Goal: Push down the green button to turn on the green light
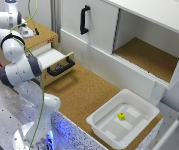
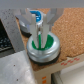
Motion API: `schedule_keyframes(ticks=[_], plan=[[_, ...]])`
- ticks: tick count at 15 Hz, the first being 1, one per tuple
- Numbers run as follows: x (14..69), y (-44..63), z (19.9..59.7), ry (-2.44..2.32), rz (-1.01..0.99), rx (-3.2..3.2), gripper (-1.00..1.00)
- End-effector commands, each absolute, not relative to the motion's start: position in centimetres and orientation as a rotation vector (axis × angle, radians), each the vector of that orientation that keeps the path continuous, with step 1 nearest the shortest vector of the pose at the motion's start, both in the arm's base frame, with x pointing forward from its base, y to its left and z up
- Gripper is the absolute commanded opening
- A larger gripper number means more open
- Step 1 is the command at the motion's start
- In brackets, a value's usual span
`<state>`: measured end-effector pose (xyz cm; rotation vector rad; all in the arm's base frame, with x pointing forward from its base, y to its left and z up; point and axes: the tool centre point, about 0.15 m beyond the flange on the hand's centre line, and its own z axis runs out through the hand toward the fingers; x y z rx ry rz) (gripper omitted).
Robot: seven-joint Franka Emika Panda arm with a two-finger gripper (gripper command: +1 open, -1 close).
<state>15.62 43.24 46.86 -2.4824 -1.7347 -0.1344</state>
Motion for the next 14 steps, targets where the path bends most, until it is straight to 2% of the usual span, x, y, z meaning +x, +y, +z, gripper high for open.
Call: schedule_keyframes(ticks=[1, 9, 11, 14], plan=[[17.5, 46.7, 46.6, -1.742, -0.115, -2.554, -1.00], [16.9, 44.9, 43.1, -1.720, -0.038, -2.638, -1.00], [17.4, 44.3, 46.4, -1.556, -0.126, -2.645, -1.00], [17.2, 42.3, 56.1, -1.290, -0.276, -2.562, -1.00]])
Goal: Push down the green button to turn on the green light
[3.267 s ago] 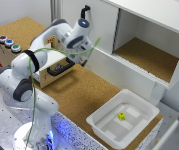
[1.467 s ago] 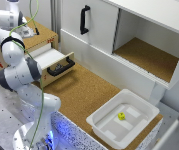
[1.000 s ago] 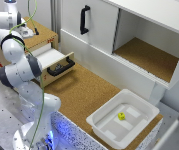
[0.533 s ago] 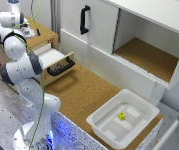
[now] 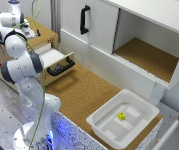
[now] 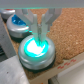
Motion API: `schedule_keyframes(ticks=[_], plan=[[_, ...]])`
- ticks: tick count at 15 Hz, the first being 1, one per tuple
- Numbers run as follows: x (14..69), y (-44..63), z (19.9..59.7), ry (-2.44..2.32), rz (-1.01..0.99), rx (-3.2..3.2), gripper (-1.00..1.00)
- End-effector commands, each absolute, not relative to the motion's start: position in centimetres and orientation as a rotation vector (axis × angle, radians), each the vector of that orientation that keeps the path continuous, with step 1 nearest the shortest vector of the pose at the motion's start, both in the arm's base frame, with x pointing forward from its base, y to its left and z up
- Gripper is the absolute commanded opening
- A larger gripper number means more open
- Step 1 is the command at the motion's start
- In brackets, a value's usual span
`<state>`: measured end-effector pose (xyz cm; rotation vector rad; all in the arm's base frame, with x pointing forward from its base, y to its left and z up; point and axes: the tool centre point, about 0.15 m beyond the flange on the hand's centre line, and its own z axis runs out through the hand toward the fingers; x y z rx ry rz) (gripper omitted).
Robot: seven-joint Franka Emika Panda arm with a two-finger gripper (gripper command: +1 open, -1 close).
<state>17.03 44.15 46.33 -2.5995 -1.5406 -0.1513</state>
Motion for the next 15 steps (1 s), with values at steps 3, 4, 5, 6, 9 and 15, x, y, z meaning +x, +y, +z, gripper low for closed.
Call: schedule_keyframes(ticks=[3, 4, 5, 6, 9, 15], plan=[[17.6, 38.9, 60.0, -1.055, -0.334, -2.562, 1.00], [17.8, 37.8, 60.0, -1.006, -0.354, -2.590, 1.00], [18.0, 36.9, 60.0, -0.957, -0.356, -2.608, 1.00], [18.3, 36.0, 59.9, -0.905, -0.365, -2.641, 1.00], [19.3, 33.5, 60.0, -0.744, -0.401, -2.686, 1.00], [20.6, 28.9, 59.4, -0.483, -0.453, -2.762, 1.00]])
